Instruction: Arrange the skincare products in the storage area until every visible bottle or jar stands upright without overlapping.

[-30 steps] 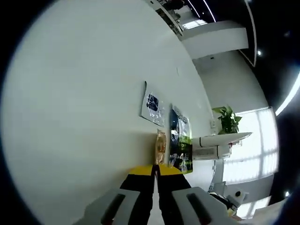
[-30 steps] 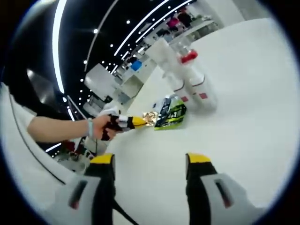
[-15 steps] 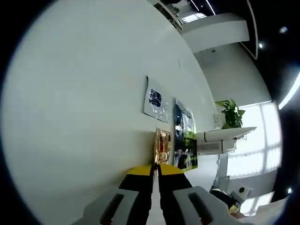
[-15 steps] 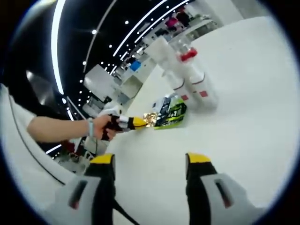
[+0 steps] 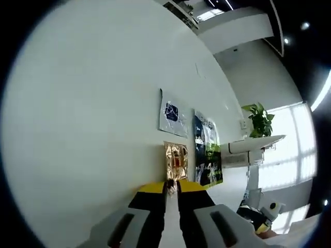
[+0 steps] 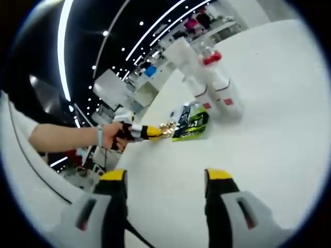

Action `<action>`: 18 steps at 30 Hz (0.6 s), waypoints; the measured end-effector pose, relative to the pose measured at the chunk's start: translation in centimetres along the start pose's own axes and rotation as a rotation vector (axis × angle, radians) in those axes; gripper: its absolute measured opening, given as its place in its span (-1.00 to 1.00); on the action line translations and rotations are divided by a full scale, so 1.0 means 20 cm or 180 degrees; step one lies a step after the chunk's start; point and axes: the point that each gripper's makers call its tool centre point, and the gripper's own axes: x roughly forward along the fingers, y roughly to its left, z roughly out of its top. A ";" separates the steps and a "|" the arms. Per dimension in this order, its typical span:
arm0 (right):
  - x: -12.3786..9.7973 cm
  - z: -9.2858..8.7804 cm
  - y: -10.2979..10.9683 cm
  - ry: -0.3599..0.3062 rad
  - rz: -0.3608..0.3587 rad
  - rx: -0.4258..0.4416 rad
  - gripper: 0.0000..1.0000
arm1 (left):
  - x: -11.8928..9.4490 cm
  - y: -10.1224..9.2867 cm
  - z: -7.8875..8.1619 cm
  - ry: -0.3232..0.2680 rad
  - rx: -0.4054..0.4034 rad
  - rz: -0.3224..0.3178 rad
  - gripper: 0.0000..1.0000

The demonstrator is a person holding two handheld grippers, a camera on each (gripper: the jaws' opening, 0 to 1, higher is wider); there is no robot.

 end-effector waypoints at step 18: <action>-0.03 -0.01 0.04 0.0010 0.0055 -0.0098 0.17 | -0.09 -0.05 0.00 -0.0299 0.0264 0.0039 -0.26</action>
